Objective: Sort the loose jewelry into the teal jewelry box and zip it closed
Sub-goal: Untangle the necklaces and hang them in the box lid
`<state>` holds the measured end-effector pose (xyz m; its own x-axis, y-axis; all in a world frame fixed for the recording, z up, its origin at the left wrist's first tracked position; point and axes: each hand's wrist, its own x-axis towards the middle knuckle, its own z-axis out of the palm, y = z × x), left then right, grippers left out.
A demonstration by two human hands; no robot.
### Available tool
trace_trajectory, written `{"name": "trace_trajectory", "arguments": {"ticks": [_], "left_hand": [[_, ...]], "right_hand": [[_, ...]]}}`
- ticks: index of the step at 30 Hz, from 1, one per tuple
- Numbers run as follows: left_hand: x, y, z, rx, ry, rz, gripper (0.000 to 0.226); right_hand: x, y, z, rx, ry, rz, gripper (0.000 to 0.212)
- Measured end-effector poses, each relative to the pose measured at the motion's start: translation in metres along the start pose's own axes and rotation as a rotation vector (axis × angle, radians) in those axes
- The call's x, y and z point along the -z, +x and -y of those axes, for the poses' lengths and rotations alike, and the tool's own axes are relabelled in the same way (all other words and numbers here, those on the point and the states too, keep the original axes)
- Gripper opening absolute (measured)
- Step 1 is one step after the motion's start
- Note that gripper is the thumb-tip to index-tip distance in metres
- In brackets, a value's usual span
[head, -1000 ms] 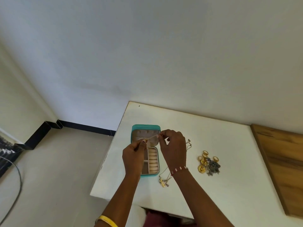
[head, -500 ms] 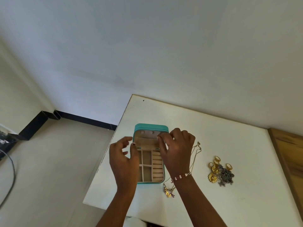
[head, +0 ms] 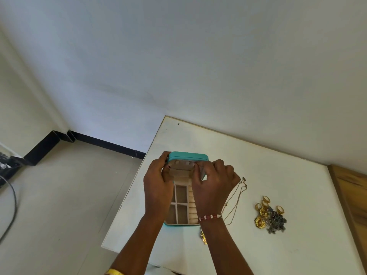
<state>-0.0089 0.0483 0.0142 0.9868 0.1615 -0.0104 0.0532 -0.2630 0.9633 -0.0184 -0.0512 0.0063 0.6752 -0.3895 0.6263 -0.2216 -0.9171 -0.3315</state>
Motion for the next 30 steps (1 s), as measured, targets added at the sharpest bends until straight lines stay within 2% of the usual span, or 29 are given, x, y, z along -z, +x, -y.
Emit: {"name": "trace_trajectory", "arguments": {"ticks": [6, 14, 25, 30], "left_hand": [[0.001, -0.003, 0.002, -0.020, 0.023, -0.036, 0.038], [0.001, -0.004, 0.004, -0.021, 0.036, -0.040, 0.039], [0.001, -0.004, 0.005, -0.028, 0.032, -0.044, 0.039], [0.000, -0.004, 0.007, -0.014, 0.035, -0.050, 0.039]], "right_hand": [[-0.003, 0.002, 0.005, -0.231, 0.074, 0.031, 0.011], [-0.004, 0.002, 0.008, -0.385, 0.204, 0.049, 0.010], [0.000, 0.004, -0.003, -0.091, -0.015, 0.051, 0.015], [0.003, 0.001, -0.009, 0.012, 0.134, 0.022, 0.021]]}}
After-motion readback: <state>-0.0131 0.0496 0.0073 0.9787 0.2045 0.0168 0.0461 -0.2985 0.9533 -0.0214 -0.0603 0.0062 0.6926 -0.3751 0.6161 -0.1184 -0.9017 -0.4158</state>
